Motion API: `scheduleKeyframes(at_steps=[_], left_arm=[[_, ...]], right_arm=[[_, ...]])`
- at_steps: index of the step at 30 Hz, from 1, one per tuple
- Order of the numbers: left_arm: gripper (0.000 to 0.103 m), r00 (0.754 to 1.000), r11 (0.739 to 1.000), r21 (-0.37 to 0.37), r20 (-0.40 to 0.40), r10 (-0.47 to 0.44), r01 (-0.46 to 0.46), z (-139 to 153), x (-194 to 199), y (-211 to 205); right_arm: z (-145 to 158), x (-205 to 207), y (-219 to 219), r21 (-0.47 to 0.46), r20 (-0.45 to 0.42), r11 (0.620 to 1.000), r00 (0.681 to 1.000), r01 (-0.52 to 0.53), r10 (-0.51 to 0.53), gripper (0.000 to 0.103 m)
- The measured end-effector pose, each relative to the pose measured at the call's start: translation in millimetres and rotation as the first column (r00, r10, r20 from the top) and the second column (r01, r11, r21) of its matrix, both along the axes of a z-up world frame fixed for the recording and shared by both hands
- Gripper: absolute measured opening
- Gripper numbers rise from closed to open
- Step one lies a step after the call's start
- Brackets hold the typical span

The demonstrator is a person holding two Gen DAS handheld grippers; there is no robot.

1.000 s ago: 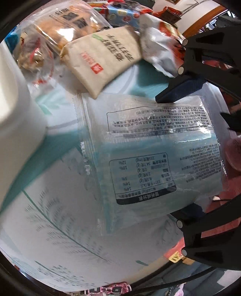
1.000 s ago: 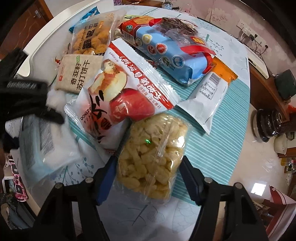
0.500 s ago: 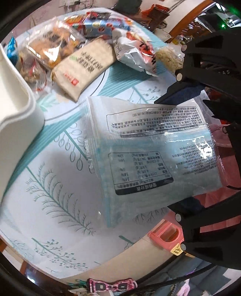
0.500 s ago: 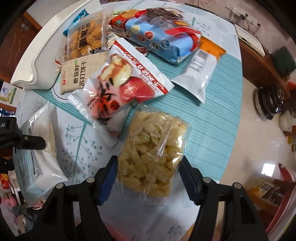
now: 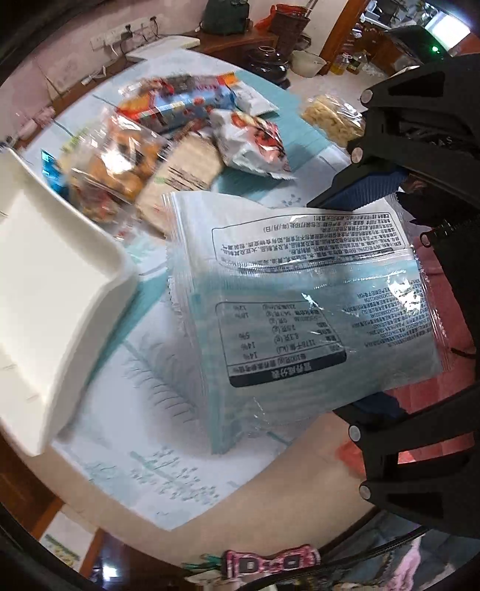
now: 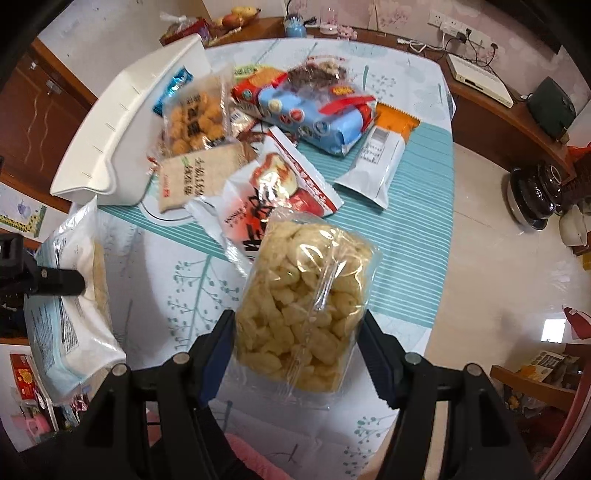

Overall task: Organize snacks
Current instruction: 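Carry the wafer bag and corn-snack tub into the white tray with both grippers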

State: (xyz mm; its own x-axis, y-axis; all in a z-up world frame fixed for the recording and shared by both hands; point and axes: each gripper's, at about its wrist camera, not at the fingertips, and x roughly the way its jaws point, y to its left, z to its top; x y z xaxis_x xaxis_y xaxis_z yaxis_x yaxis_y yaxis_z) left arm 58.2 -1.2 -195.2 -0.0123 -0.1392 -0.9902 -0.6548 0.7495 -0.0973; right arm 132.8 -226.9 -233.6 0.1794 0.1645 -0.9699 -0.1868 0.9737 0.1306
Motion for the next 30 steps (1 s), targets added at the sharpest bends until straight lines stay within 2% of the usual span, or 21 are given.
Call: scheduleKeyframes(at_steps=[2, 8, 12, 16, 23, 30], left_arm=[[0.082, 0.999, 1.000, 0.027, 0.034, -0.010, 0.009, 21.3, 4.9, 7.1], [0.082, 0.987, 0.993, 0.111, 0.152, -0.049, 0.033, 53.9, 9.1, 18.1], [0.082, 0.967, 0.984, 0.172, 0.240, -0.085, 0.044, 73.3, 11.0, 29.0], [0.082, 0.949, 0.971, 0.234, 0.291, -0.123, 0.054, 83.8, 14.0, 40.8], [0.082, 0.926, 0.952, 0.294, 0.327, -0.189, 0.091, 86.3, 21.5, 77.3], [0.082, 0.901, 0.938, 0.307, 0.341, -0.267, 0.161, 87.9, 37.8, 122.7]], right_arm=[[1.0, -1.1, -1.6, 0.015, 0.022, 1.000, 1.000, -0.005, 0.004, 0.065], [28.4, -8.9, 9.3, 0.050, 0.116, 0.998, 0.993, -0.034, 0.028, 0.065], [43.3, -10.3, 16.9, 0.083, 0.175, 0.996, 0.984, -0.041, 0.025, 0.065], [54.8, -10.0, 28.0, 0.121, 0.226, 0.992, 0.974, -0.043, 0.015, 0.065], [71.8, -5.3, 52.7, 0.171, 0.306, 0.985, 0.952, -0.031, -0.023, 0.065], [83.0, 3.6, 95.9, 0.206, 0.361, 0.979, 0.930, -0.009, -0.068, 0.065]])
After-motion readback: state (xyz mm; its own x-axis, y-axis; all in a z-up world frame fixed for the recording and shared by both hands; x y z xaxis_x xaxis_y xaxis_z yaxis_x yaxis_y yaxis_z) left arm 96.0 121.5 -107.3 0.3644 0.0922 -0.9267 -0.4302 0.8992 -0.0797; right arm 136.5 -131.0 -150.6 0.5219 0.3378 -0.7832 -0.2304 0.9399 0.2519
